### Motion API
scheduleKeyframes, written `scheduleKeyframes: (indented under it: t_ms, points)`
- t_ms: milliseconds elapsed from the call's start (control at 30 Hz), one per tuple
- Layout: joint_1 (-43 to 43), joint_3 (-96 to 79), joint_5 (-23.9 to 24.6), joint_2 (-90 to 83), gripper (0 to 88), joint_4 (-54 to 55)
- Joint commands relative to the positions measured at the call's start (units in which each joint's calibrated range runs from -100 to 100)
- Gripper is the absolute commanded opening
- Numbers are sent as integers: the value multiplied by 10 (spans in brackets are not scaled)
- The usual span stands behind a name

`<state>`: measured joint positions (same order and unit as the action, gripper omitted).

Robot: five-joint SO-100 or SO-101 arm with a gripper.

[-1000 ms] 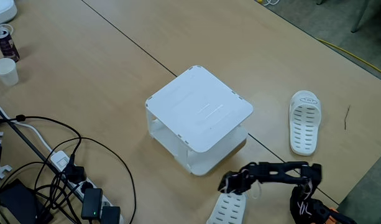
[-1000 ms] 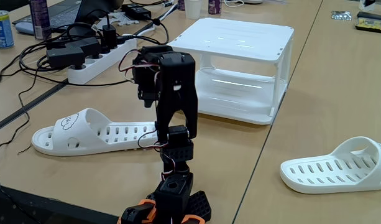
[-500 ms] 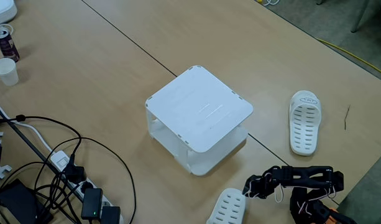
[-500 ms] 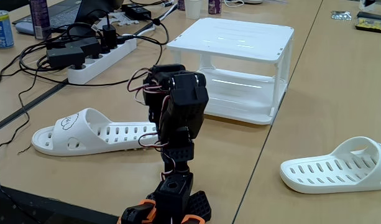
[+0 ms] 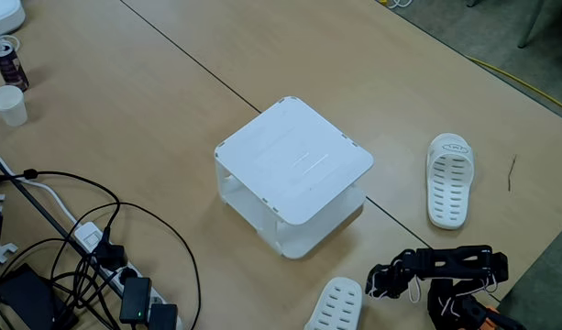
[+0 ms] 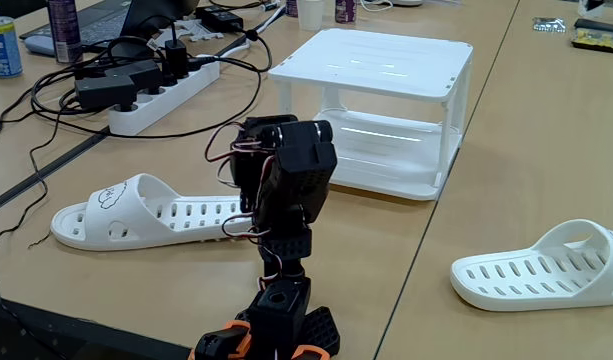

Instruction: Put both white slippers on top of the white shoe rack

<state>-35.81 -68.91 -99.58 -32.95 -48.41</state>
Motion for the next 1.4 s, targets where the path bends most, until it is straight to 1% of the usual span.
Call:
scheduleKeyframes:
  t_ms: [0, 167, 400, 533, 833, 1100, 1367]
  points:
    - [-17, 4, -4, -8, 8, -1]
    - [-19, 25, -4, 42, 8, 4]
    - [-19, 106, -4, 148, 8, 6]
    - [-21, 192, -4, 213, 8, 6]
    - [-70, 387, -4, 349, 8, 6]
    - [-119, 611, -4, 500, 8, 6]
    - [-141, 812, -4, 629, 8, 6]
